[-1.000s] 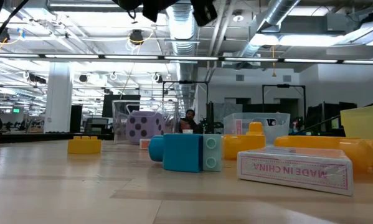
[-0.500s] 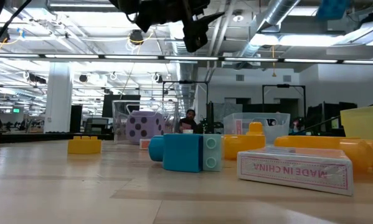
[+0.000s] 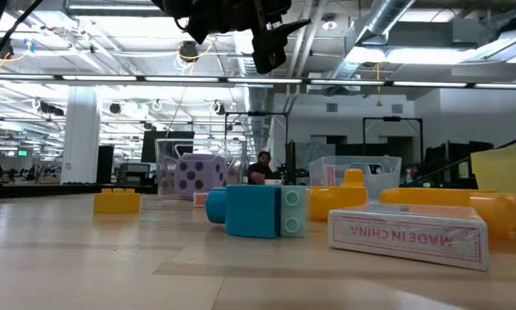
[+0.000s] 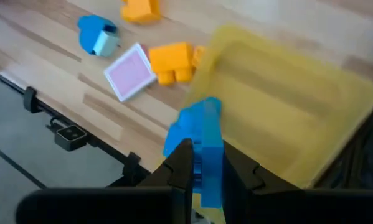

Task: Pick & Place Toys
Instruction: Put the top blue game piece into the bin

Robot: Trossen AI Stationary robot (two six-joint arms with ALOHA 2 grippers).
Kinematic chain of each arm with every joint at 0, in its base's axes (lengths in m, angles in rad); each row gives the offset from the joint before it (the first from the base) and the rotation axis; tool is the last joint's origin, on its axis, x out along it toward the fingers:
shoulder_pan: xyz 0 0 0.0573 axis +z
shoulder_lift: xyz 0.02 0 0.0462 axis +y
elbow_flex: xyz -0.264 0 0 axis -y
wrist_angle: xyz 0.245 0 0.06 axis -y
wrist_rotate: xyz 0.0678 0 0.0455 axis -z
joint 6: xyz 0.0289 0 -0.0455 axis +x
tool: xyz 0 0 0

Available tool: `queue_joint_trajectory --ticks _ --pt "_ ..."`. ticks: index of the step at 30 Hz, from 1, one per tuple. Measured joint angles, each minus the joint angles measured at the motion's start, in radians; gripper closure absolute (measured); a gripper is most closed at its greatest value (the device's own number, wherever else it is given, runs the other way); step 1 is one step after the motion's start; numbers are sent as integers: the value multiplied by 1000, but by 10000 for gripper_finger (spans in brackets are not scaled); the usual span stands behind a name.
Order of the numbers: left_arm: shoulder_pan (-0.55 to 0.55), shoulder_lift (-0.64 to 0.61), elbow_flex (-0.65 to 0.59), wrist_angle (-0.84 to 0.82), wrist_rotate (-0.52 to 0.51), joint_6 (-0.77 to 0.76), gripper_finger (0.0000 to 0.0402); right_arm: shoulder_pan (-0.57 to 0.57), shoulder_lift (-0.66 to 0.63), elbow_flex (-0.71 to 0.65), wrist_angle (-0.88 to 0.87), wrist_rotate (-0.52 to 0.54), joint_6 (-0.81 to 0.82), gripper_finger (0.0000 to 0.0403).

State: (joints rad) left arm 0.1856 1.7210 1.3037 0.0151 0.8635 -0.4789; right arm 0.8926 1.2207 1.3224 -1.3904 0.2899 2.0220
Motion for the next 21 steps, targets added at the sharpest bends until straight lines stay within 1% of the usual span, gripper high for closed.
queue_joint_trajectory --ticks 6,9,15,21 --pt "0 0 0 0 0 0 132 103 62 0 -7 -16 194 361" --pt "0 0 0 0 0 0 132 105 103 0 8 -75 201 361" --pt "0 0 0 0 -2 0 133 75 172 0 36 -87 200 361" --pt "0 0 0 0 -3 -25 137 44 233 -1 46 -156 196 361"
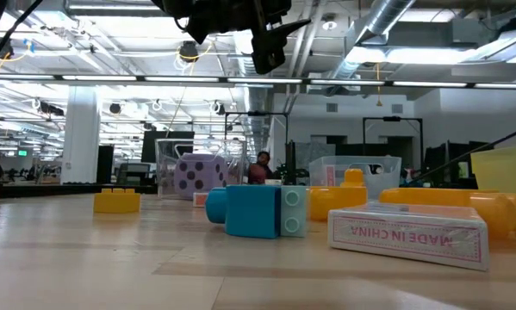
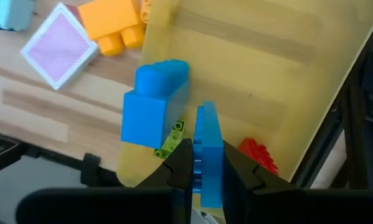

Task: Pick & Place Toys
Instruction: Put the top blue game piece into the bin

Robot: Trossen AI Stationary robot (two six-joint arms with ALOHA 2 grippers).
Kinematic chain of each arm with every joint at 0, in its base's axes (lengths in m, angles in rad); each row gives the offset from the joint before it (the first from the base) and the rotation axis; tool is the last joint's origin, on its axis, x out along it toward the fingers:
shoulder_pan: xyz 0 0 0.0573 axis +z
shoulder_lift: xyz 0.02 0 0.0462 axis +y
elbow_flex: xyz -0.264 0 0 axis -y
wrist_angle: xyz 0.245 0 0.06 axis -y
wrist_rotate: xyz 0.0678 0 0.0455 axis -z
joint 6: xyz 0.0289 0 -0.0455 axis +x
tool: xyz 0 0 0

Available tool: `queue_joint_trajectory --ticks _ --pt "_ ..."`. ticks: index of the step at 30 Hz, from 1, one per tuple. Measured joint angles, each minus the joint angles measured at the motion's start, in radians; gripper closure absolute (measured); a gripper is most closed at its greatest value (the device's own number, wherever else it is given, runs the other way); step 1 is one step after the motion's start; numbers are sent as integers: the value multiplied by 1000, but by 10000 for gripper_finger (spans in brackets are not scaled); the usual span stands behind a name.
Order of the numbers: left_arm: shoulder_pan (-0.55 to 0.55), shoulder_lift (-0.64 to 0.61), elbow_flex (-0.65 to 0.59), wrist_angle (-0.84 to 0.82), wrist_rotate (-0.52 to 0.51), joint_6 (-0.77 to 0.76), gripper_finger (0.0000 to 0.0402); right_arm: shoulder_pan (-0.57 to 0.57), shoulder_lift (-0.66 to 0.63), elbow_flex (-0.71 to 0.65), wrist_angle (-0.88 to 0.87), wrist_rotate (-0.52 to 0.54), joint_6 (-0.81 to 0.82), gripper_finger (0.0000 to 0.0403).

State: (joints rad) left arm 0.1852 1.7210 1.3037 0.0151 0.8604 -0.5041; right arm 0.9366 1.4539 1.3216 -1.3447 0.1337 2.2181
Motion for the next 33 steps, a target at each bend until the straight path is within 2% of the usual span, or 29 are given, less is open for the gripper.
queue_joint_trajectory --ticks 12,24,33 --pt "-16 0 0 0 0 -2 144 -49 119 -44 133 -62 -5 361" --pt "-19 0 0 0 0 -2 149 -70 190 -45 135 -59 0 361" --pt "-19 0 0 0 0 -2 156 -70 189 -45 133 -54 0 361"
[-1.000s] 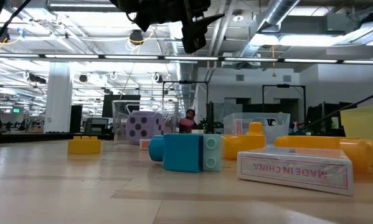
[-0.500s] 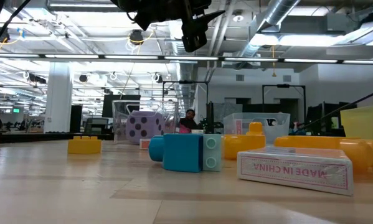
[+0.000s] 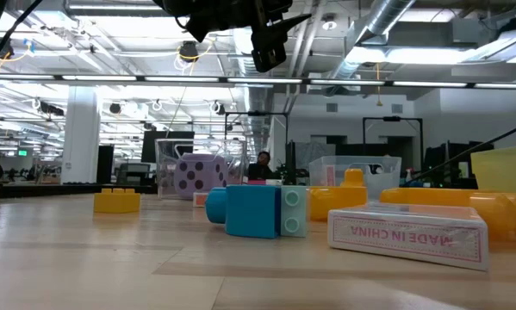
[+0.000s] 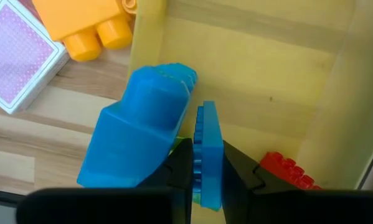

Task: Pick & Place Toys
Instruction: Put the top blue game piece into the bin, then put the blue game piece into the bin

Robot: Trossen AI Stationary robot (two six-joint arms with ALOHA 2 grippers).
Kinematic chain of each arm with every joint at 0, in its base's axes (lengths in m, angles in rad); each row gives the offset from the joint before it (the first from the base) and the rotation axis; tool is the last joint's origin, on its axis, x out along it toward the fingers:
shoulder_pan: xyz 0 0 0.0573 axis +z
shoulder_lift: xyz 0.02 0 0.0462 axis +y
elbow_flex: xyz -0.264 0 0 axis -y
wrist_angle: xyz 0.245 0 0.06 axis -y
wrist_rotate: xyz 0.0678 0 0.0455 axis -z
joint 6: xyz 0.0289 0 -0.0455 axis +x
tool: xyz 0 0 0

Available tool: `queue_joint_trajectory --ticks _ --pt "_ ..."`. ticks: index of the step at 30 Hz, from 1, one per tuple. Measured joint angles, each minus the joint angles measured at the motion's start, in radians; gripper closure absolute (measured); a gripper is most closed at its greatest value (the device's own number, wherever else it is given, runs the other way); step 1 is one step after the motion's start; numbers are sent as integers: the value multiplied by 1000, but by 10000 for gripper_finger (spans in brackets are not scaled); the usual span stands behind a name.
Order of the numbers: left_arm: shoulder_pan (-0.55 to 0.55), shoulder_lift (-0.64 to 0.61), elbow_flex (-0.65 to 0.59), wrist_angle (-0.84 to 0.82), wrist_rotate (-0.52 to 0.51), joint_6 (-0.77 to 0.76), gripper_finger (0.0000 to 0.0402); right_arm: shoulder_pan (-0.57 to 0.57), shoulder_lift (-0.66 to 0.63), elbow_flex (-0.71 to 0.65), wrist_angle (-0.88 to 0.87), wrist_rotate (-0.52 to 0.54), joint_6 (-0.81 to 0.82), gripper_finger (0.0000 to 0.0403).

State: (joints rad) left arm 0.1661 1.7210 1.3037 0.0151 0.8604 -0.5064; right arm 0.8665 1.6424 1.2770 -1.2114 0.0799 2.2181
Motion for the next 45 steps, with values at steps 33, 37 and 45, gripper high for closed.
queue_joint_trajectory --ticks 33,37,45 --pt "-2 0 0 0 0 -7 160 36 -14 0 -15 50 -19 254" --pt "-2 0 0 0 0 -7 160 43 -16 1 -4 77 -19 227" --pt "-2 0 0 0 0 -6 160 70 -61 35 -45 113 -19 205"
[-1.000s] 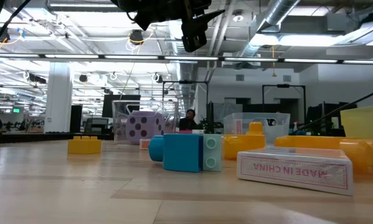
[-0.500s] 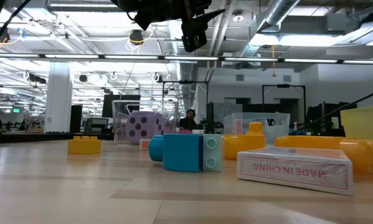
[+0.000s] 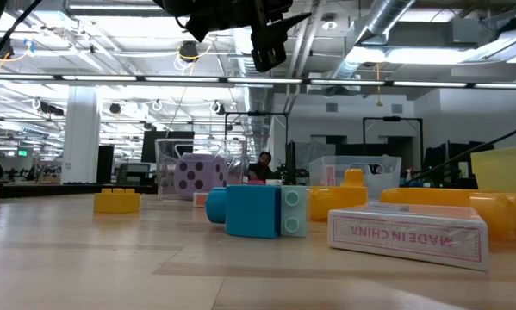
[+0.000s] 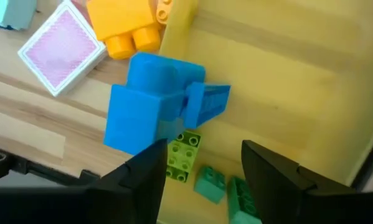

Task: Pick & Place Toys
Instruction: Put the blue game piece into the bin

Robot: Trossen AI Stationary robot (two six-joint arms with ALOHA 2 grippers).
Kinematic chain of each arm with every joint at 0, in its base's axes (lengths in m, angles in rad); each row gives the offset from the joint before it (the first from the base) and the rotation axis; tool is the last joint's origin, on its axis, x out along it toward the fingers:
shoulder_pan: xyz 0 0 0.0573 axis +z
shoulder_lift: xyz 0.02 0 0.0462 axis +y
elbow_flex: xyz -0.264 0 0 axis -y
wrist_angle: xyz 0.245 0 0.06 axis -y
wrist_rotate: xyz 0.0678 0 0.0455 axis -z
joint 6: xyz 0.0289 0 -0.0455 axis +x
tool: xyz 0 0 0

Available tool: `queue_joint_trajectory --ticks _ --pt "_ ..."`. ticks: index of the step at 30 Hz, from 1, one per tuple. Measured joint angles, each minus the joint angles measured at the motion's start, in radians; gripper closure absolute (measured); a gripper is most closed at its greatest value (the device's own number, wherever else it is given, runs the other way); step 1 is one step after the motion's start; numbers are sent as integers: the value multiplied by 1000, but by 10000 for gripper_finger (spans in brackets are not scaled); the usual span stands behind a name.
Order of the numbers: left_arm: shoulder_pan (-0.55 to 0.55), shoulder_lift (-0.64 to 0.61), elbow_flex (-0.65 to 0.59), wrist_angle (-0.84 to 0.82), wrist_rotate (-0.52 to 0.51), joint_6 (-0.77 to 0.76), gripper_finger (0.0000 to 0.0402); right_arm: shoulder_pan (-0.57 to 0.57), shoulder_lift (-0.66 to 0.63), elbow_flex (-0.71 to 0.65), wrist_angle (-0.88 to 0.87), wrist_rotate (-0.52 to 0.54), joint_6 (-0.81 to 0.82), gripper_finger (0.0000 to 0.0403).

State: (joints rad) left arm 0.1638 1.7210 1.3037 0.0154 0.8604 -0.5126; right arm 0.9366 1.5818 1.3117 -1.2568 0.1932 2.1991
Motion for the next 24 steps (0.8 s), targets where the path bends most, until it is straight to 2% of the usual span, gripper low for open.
queue_joint_trajectory --ticks 7,15,24 --pt "0 0 0 0 0 2 160 12 -39 10 -78 21 0 205" --pt "0 0 0 0 0 2 160 -5 -92 10 -106 149 0 209" --pt "-4 0 0 0 0 3 160 -9 -106 10 -156 174 -7 208"
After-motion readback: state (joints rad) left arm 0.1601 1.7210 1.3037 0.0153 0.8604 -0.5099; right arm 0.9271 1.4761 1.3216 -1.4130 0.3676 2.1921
